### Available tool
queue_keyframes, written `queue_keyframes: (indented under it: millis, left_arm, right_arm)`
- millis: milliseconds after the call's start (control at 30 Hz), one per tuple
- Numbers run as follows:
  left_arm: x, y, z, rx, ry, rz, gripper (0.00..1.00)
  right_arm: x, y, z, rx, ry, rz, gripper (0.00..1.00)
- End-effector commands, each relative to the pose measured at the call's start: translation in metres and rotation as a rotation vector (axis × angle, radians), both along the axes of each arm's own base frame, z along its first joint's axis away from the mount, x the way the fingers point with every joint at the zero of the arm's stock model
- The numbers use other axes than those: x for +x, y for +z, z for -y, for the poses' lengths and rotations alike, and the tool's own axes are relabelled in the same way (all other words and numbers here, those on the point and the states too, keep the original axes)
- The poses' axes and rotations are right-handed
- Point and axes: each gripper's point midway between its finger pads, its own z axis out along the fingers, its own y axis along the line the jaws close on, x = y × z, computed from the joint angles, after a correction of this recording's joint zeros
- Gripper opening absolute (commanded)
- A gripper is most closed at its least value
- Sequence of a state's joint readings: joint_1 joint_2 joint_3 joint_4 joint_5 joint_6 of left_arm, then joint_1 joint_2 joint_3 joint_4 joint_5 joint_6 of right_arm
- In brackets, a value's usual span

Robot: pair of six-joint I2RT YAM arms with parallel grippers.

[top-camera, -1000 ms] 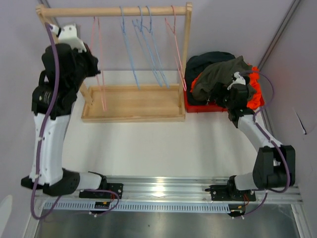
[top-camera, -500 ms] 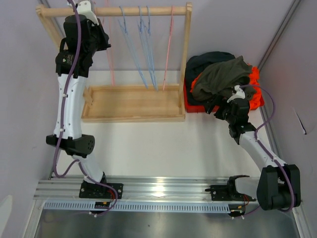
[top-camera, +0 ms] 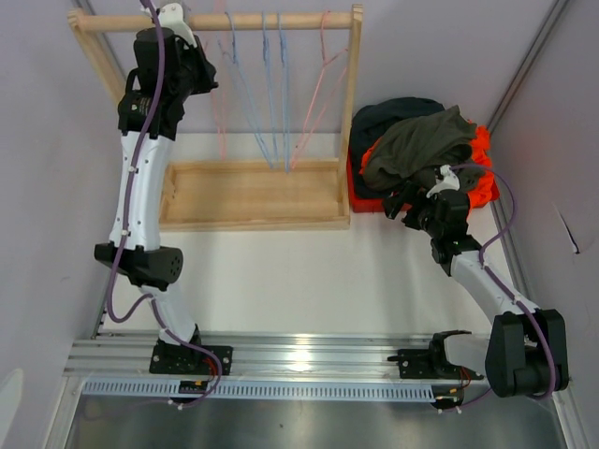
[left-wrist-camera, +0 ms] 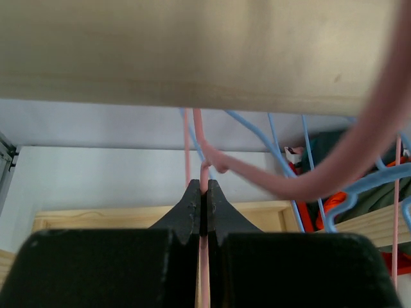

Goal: Remove the shorts from the hanger

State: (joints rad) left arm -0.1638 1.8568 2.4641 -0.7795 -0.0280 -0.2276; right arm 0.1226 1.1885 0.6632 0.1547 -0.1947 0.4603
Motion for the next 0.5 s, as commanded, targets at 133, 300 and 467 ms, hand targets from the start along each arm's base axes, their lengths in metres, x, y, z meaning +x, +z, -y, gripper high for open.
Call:
queue_keyframes:
  millis: [133, 300, 467]
  left_arm:
    - [-0.010, 0.009, -0.003, -0.002, -0.012, 0.022, 0.29]
    - [-0.031, 0.031, -0.006, 0.000, -0.013, 0.064, 0.54]
    - [-0.076, 0.041, -0.007, -0.006, -0.043, 0.063, 0.87]
  right_arm:
    - [0.003, 0.015, -0.005, 0.019, 0.018, 0.051, 0.99]
    - [0.000, 0.020, -0.005, 0.014, 0.017, 0.062, 0.99]
    - [-0.008, 0.033, -0.004, 0.000, 0.002, 0.075, 0.99]
